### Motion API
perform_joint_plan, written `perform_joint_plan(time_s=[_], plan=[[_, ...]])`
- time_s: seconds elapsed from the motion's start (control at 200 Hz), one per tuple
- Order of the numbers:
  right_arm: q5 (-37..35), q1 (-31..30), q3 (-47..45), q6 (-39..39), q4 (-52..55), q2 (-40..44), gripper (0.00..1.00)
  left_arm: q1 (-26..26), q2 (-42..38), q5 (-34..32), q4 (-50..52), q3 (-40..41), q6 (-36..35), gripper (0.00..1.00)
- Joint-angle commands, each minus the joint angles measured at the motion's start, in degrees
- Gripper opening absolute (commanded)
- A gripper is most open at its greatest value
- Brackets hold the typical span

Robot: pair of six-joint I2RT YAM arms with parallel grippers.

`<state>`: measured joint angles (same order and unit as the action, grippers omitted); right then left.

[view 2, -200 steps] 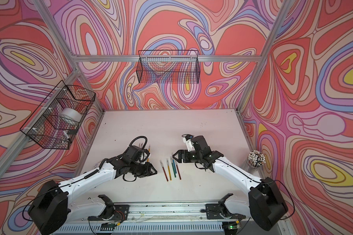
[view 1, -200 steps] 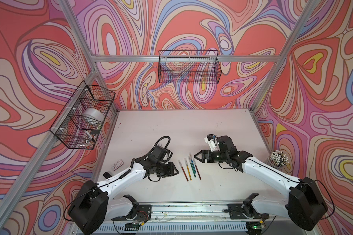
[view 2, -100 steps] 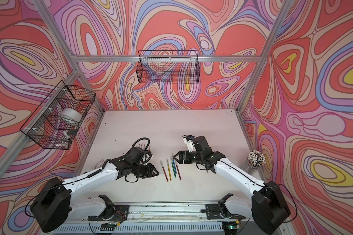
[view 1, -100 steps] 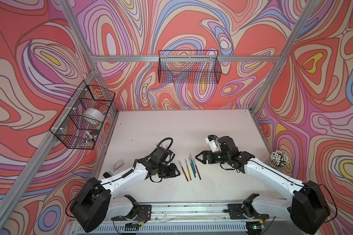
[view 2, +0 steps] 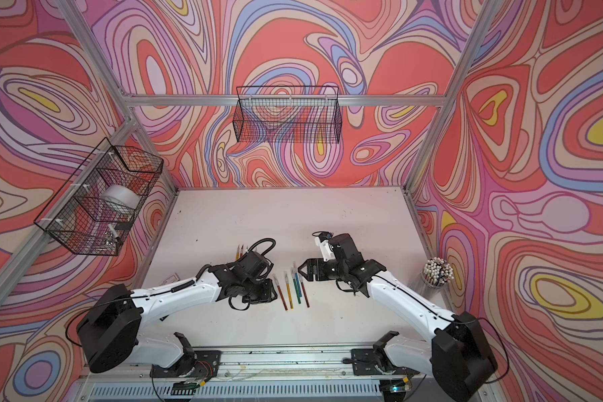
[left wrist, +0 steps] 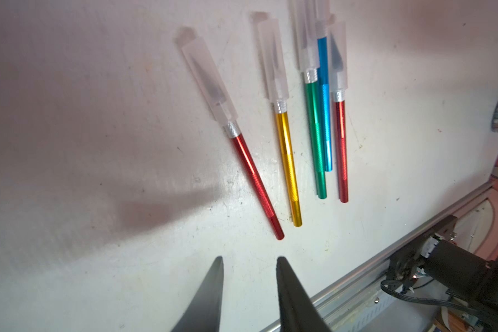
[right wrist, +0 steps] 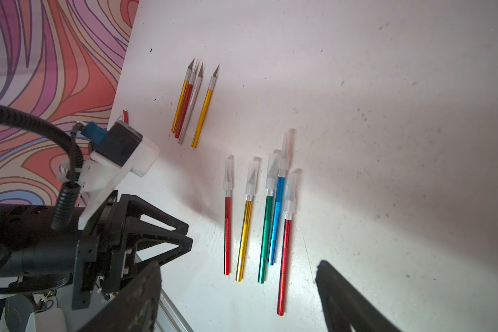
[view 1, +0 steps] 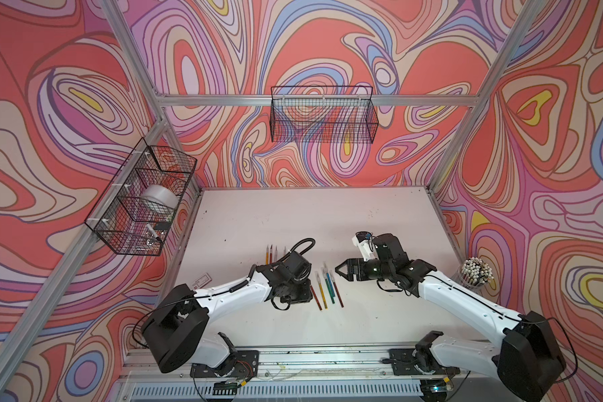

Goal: Remove protective caps from carving knives
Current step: Pick up the carving knife from the center of the board.

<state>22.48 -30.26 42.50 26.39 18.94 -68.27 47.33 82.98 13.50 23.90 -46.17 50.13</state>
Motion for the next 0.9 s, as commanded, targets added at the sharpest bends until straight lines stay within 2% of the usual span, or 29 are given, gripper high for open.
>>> perform_joint_plan(time_s=[0.0,0.516,0.896], plan=[[-0.86,-0.41,-0.30,-0.55,0.75,1.40,0.86,1.59,2.05,-4.71,4.18,-2.79,3.64,0.34],[-1.72,-0.41,-0.22,-0.86,2.48,2.53,0.86,5.49,11.30,-10.79,10.26,-11.39,4.81,0.34],[-3.23,-0.41,0.10,-1.50,4.00,3.14,0.86,6.46,16.26,-10.51,10.00,-14.17,4.06,0.32]])
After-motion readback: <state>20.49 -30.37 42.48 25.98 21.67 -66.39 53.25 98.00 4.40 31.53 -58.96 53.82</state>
